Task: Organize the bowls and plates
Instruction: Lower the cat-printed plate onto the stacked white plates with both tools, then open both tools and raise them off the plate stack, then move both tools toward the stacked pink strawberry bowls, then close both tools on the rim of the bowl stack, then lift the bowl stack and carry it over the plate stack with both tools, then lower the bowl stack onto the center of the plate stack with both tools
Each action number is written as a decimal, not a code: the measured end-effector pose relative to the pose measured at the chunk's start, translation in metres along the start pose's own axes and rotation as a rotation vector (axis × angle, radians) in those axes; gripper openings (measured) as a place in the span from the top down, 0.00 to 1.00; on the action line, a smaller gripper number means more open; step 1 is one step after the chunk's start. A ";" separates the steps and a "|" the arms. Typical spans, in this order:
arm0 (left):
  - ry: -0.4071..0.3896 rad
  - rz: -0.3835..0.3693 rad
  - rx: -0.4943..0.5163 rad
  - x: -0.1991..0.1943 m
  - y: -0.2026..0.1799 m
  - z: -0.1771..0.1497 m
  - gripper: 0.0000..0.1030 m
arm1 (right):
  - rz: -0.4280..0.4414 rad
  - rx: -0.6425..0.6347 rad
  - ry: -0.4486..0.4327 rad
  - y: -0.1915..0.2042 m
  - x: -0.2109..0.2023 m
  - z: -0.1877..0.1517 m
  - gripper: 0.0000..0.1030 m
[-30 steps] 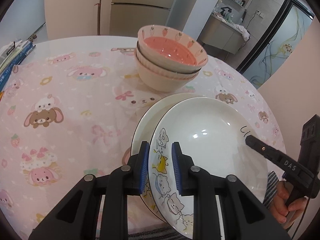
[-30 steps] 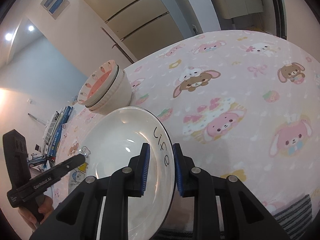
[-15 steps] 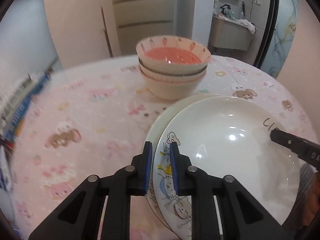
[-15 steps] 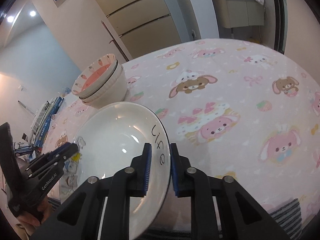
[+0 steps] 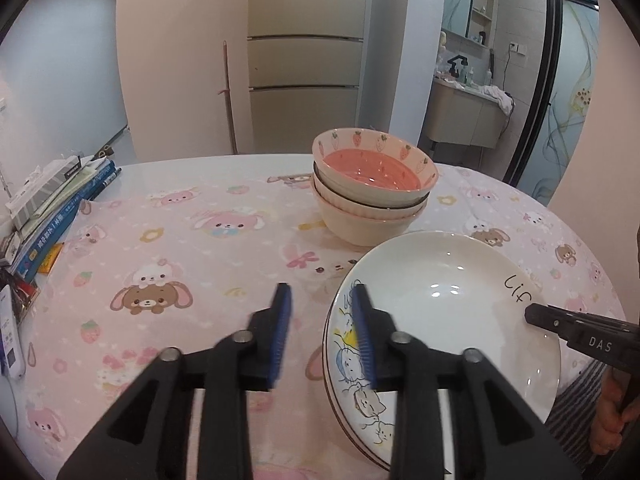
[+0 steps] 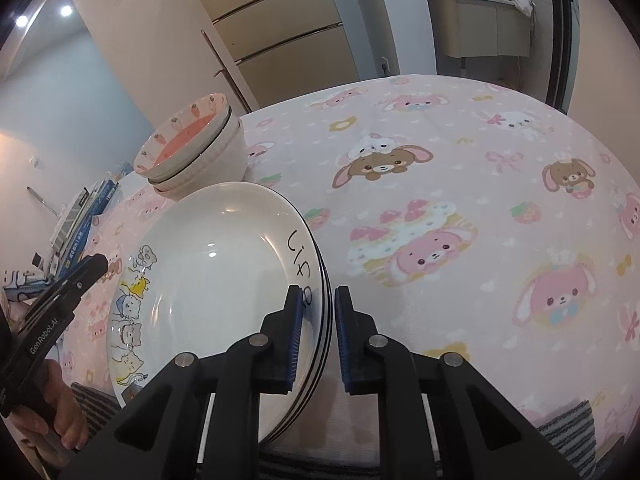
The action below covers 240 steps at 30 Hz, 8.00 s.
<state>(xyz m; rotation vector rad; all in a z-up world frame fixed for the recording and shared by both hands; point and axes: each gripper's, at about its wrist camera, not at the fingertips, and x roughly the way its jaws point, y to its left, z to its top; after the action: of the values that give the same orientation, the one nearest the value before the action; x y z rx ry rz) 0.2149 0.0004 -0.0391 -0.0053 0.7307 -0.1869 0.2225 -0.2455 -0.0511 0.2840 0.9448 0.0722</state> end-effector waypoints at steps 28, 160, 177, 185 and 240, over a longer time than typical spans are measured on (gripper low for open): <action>-0.634 0.148 0.130 -0.089 -0.032 -0.040 0.00 | -0.189 -0.243 -0.809 0.043 -0.108 -0.026 0.00; 0.363 -0.511 -0.501 0.145 0.064 0.089 0.52 | 0.458 0.201 0.348 0.032 0.192 0.150 0.55; 0.431 -0.533 -0.555 0.157 0.063 0.073 0.53 | 0.492 0.223 0.380 0.030 0.198 0.148 0.54; 0.420 -0.527 -0.559 0.158 0.064 0.073 0.54 | 0.481 0.226 0.374 0.027 0.196 0.146 0.54; 0.280 -0.510 -0.462 -0.001 0.013 0.103 0.53 | 0.501 0.129 0.186 0.048 -0.008 0.116 0.53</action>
<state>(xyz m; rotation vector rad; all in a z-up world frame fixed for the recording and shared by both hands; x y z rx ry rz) 0.2847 0.0073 0.0372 -0.6207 1.0309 -0.5082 0.3143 -0.2252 0.0318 0.6378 1.0467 0.5060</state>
